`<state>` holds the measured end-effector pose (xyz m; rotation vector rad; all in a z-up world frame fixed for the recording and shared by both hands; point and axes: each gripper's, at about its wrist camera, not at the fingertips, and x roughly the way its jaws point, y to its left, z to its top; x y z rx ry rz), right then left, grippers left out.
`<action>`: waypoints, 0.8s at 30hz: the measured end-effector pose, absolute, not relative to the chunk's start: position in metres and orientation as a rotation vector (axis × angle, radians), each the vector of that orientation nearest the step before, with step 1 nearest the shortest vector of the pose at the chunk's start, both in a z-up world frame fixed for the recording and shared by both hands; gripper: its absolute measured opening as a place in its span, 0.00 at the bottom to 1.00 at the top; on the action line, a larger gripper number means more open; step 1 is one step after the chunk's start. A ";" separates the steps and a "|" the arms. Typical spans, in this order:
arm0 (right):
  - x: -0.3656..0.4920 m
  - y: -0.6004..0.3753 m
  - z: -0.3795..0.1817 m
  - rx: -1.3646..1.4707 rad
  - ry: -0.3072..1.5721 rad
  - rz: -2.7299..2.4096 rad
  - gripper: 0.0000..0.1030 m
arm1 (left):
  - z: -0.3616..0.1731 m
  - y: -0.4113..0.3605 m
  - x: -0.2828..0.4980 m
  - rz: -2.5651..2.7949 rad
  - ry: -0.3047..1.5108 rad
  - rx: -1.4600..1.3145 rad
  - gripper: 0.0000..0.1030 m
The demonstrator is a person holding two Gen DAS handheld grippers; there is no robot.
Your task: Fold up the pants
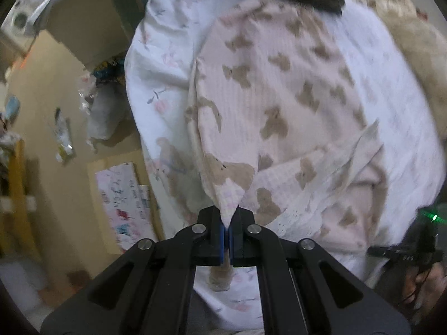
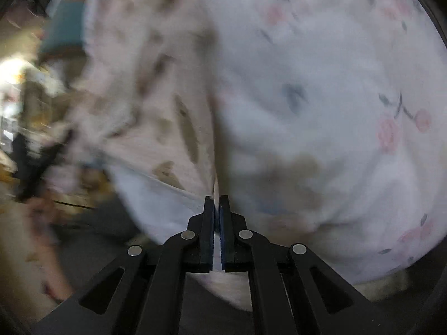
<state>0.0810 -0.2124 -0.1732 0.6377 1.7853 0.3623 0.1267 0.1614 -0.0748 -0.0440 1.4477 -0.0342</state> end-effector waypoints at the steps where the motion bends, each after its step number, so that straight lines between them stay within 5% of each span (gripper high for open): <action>1: 0.081 -0.212 -0.175 0.610 1.799 0.338 0.05 | -0.078 0.159 0.125 -0.031 1.459 -0.016 0.01; 3: 0.090 -0.210 -0.164 0.521 1.785 0.363 0.08 | -0.081 0.160 0.124 -0.020 1.468 0.005 0.01; 6: 0.107 -0.214 -0.140 0.415 1.729 0.382 0.29 | -0.081 0.164 0.124 -0.002 1.465 0.006 0.02; 8: 0.132 -0.222 -0.120 0.401 1.646 0.397 0.57 | -0.080 0.163 0.125 -0.004 1.459 0.004 0.02; 9: 0.142 -0.232 -0.111 0.378 1.605 0.390 0.60 | -0.080 0.162 0.125 -0.008 1.462 0.008 0.02; 16: 0.256 -0.213 -0.096 0.287 1.356 0.392 0.60 | -0.085 0.154 0.126 -0.011 1.478 0.042 0.02; 21: 0.278 -0.173 -0.127 0.059 1.403 0.512 0.53 | -0.087 0.154 0.127 -0.047 1.486 0.029 0.01; 24: 0.275 -0.163 -0.127 -0.018 1.362 0.541 0.09 | -0.087 0.155 0.127 -0.044 1.485 0.017 0.01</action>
